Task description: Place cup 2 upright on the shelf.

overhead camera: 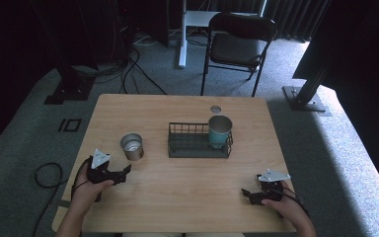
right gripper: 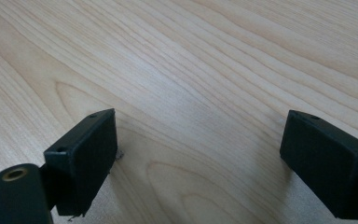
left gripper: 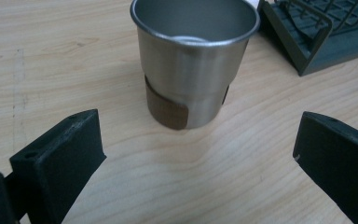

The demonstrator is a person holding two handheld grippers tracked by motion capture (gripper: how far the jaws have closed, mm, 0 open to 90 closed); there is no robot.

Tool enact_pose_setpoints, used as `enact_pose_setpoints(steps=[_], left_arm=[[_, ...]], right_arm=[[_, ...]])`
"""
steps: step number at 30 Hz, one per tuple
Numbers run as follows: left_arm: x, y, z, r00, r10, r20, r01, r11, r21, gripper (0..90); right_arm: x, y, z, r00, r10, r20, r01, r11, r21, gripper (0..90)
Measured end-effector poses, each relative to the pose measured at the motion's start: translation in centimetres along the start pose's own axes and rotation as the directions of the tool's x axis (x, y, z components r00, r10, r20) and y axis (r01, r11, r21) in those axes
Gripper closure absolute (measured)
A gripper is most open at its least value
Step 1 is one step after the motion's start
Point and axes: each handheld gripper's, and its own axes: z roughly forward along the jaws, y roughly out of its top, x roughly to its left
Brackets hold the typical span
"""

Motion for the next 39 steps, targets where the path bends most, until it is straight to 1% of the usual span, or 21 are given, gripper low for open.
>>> enact_pose_setpoints(steps=[10,14,21,25,27,39], left_arm=[[0.2,1.0,1.2,0.9999,-0.014,-0.008,0.014,0.9995,-0.028,2.1],[0.1,1.5,1.6,1.0,-0.001,-0.004,0.001,0.9994,-0.035,2.1],[0.1,2.4,2.4,1.0,0.004,-0.007,-0.004,0.9987,-0.05,2.1],[0.1,2.6,2.8,1.0,0.005,-0.007,-0.006,0.9986,-0.052,2.1],[0.0,2.6,3.0,1.0,0.006,0.0,-0.006,0.9986,-0.054,2.1],[0.0,3.5,4.4,0.9999,0.008,-0.006,-0.009,0.9969,-0.078,2.1]], right_arm=[[0.0,0.0,0.0,1.0,-0.001,0.0,0.001,1.0,-0.001,10.6],[0.0,0.0,0.0,1.0,-0.001,0.0,0.001,1.0,-0.001,10.6],[0.0,0.0,0.0,1.0,-0.001,0.0,0.001,1.0,-0.001,10.6],[0.0,0.0,0.0,1.0,-0.001,0.0,0.001,1.0,-0.001,10.6],[0.0,0.0,0.0,1.0,-0.001,0.0,0.001,1.0,-0.001,10.6],[0.0,0.0,0.0,1.0,-0.001,0.0,0.001,1.0,-0.001,10.6]])
